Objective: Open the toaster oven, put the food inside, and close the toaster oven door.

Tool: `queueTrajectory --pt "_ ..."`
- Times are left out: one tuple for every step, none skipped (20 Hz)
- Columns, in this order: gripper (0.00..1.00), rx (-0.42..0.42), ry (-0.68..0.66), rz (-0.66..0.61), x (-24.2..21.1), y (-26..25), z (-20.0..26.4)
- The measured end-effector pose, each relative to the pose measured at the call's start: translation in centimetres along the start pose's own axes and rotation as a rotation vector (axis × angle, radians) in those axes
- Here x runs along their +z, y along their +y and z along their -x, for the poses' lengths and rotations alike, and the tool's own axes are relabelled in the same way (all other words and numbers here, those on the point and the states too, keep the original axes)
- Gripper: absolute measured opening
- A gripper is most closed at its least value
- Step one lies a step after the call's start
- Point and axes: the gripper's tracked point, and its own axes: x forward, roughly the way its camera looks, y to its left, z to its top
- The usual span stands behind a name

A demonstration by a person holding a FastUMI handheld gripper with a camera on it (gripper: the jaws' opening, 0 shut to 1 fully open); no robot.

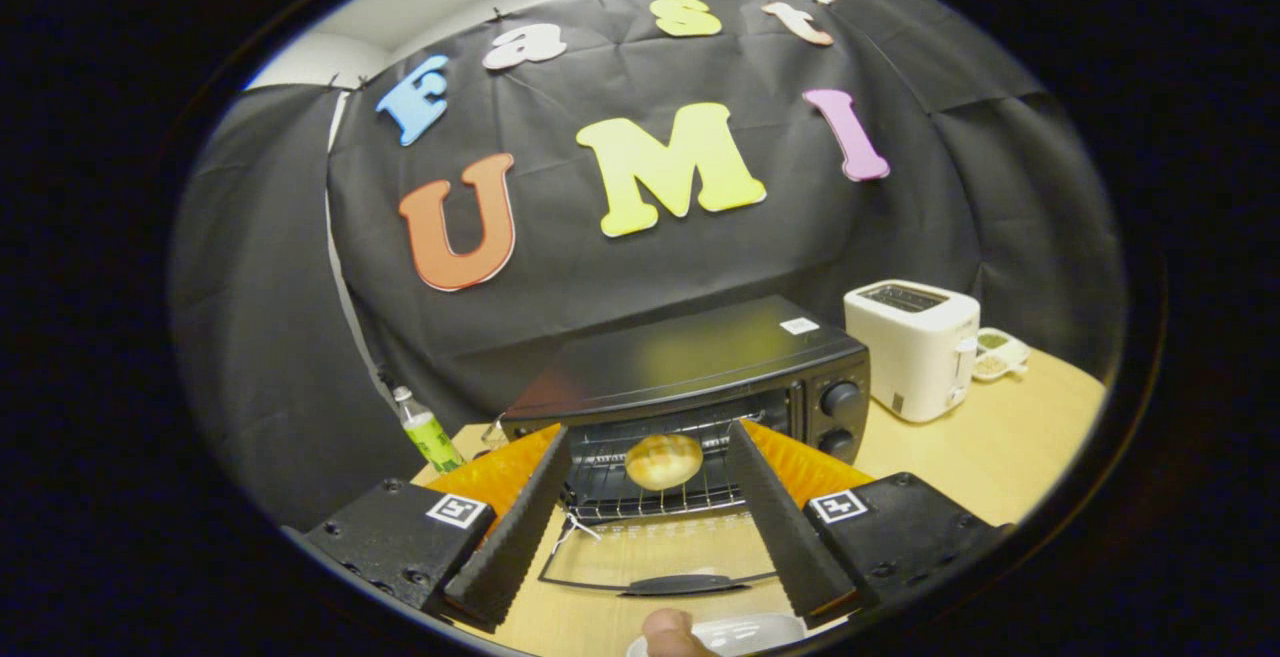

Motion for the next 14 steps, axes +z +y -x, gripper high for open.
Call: queueTrajectory --pt "1.00 -0.028 0.011 0.048 -0.5 -0.5 0.4" --pt "1.00 -0.057 0.044 0.086 -1.3 -0.9 0.8" --pt "1.00 -0.061 0.084 0.106 -2.3 -0.8 0.9" --pt "1.00 -0.046 0.123 0.107 -3.2 -0.2 1.1" --pt "1.00 -0.030 0.165 0.108 -4.3 0.3 1.6" --pt "1.00 -0.020 0.216 0.116 -5.5 0.5 2.0" --pt "1.00 -0.023 0.267 0.126 -7.0 0.3 2.3" --pt "1.00 -0.044 0.316 0.140 -8.2 -0.1 2.5" --pt "1.00 -0.061 0.360 0.152 -9.3 -0.5 2.6" --pt "1.00 -0.059 0.401 0.160 -10.5 -0.4 2.6" --pt "1.00 -0.054 0.438 0.167 -11.8 -0.1 2.9" --pt "1.00 -0.047 0.470 0.180 -12.8 0.1 3.0" --pt "1.00 -0.051 0.499 0.196 -13.8 0.0 3.2" --pt "1.00 -0.055 0.512 0.205 -14.4 0.0 3.3"
